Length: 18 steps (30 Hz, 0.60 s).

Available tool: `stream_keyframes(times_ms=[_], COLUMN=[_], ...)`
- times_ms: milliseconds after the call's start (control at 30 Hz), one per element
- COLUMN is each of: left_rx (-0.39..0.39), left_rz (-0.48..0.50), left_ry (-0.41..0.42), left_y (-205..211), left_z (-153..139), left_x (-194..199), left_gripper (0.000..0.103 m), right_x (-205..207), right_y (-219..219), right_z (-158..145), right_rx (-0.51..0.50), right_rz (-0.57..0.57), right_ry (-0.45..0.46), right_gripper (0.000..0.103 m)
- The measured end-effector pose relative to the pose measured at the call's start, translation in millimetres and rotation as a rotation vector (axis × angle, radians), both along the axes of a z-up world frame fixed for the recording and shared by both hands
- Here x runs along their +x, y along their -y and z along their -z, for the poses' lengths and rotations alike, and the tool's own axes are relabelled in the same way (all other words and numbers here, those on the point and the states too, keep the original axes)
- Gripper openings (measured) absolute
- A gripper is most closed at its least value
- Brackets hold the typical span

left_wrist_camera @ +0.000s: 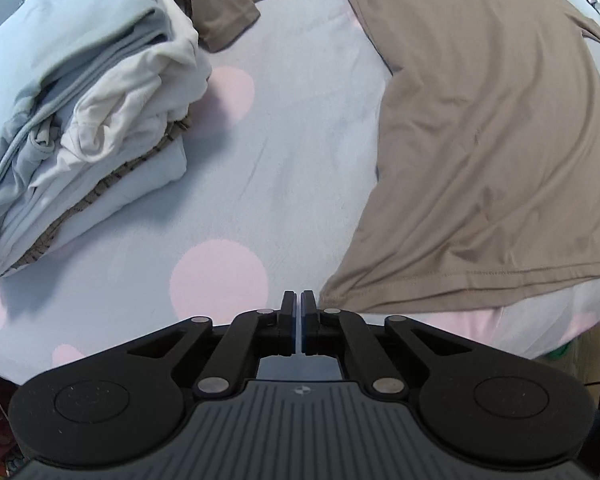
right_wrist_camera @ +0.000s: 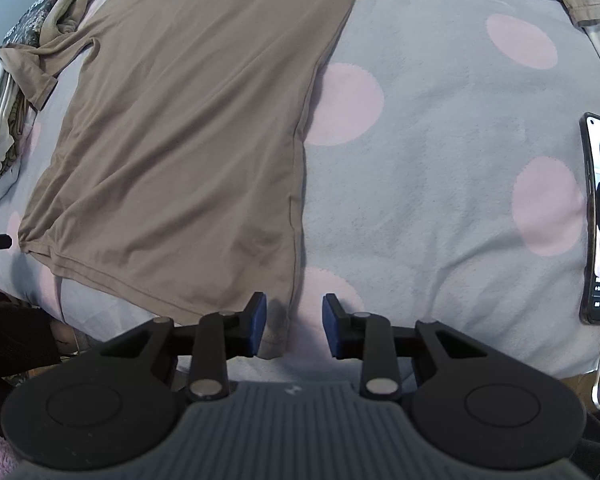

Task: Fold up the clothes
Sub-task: 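Grasp the shirt hem corners with the left tool while the right tool grasps too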

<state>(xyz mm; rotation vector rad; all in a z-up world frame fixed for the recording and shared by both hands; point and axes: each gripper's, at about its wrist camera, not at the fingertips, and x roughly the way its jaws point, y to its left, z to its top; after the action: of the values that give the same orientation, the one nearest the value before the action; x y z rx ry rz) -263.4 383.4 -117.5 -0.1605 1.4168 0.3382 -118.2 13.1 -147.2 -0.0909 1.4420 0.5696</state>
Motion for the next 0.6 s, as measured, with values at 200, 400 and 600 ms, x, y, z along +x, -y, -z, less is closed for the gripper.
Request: stream_keyframes(times_ms=[200, 400, 600], left_rx=[-0.058, -0.021, -0.001], left_rz=[0.009, 0.097, 0.140], left_ry=[0.011, -0.001, -0.004], left_y=[6, 23, 35], left_z=[6, 27, 33], left_x=[1, 13, 18], left_gripper=[0.020, 0.022, 0.016], right_x=[2, 4, -5], right_y=[4, 5, -13], right_z=[1, 10, 25], right_rx=[0.010, 0.030, -0.008], right_rz=[0.023, 0.037, -0.039], right_ry=[-0.008, -0.050, -0.059], right_gripper=[0.035, 0.035, 0.022])
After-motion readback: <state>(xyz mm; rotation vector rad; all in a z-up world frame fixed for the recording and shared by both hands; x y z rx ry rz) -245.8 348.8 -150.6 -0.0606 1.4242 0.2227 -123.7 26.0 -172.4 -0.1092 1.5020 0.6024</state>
